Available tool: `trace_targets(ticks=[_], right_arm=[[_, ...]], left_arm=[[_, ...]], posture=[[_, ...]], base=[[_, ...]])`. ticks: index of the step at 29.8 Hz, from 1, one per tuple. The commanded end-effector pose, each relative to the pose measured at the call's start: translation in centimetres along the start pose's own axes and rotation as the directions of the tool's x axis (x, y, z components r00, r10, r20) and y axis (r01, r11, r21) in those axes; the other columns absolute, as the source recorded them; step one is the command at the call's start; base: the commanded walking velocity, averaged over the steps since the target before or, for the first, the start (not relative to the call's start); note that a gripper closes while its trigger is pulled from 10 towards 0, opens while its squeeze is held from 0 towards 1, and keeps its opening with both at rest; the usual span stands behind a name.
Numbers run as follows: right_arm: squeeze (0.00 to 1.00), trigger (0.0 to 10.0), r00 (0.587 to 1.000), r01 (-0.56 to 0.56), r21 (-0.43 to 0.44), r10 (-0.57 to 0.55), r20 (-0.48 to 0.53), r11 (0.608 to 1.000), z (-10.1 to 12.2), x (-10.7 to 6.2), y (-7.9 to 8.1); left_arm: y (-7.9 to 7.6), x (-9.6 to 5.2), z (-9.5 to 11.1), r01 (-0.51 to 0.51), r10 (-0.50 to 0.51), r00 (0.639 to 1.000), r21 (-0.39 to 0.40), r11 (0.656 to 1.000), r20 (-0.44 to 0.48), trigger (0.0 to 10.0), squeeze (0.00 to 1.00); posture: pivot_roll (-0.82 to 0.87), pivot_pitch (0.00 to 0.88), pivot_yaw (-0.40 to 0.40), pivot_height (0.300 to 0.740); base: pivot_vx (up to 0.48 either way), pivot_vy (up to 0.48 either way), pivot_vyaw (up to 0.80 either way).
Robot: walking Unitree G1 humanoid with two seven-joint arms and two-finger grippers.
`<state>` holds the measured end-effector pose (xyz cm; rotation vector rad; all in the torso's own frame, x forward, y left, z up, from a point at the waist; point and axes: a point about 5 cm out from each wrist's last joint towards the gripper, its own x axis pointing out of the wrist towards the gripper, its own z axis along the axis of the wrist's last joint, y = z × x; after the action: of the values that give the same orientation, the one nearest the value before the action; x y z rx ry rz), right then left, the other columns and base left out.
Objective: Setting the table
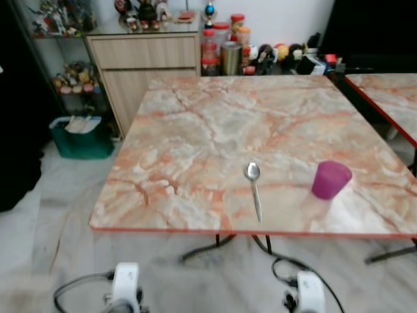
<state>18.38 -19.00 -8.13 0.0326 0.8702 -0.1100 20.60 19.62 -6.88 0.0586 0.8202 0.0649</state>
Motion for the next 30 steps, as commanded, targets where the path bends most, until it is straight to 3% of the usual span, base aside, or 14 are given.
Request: trace_targets(ticks=[1, 10, 17, 24, 30], right_arm=[[0.00, 10.0, 1.000, -0.029, -0.003, 0.029, -0.010, 1.000, -0.4, -0.1, 0.8], [0.00, 10.0, 0.999, -0.029, -0.063, 0.031, 0.027, 0.998, -1.3, -0.6, 0.3], [0.00, 10.0, 0.988, -0.023, -0.042, 0.029, 0.151, 0.999, -1.3, -1.3, -0.4], [0.00, 10.0, 0.937, -0.020, -0.080, 0.046, 0.347, 0.997, 0.1, -2.3, -0.8], [0.00, 10.0, 0.896, -0.029, -0.072, 0.058, 0.441, 0.997, 0.1, -3.7, -1.0]], left_arm=[[0.7, -0.2, -0.7, -0.017, 0.017, 0.999, 0.010, 1.000, -0.031, 10.0, 0.00], [0.5, -0.2, -0.9, -0.016, 0.016, 0.999, -0.003, 1.000, -0.033, 10.0, 0.00], [0.6, -0.4, -1.4, -0.018, 0.018, 0.999, -0.005, 1.000, -0.046, 10.0, 0.00], [0.5, -0.4, -1.5, -0.012, 0.012, 0.999, 0.000, 1.000, -0.051, 10.0, 0.00], [0.5, -0.4, -1.5, -0.011, 0.011, 0.999, -0.002, 1.000, -0.050, 10.0, 0.00]], posture=[[0.07, 0.000, -0.018, 0.740], [0.07, 0.000, -0.026, 0.740], [0.05, 0.000, -0.024, 0.740], [0.03, 0.000, -0.023, 0.740], [0.03, 0.000, -0.027, 0.740]], base=[[0.000, 0.000, 0.00], [0.000, 0.000, 0.00], [0.000, 0.000, 0.00], [0.000, 0.000, 0.00], [0.000, 0.000, 0.00]])
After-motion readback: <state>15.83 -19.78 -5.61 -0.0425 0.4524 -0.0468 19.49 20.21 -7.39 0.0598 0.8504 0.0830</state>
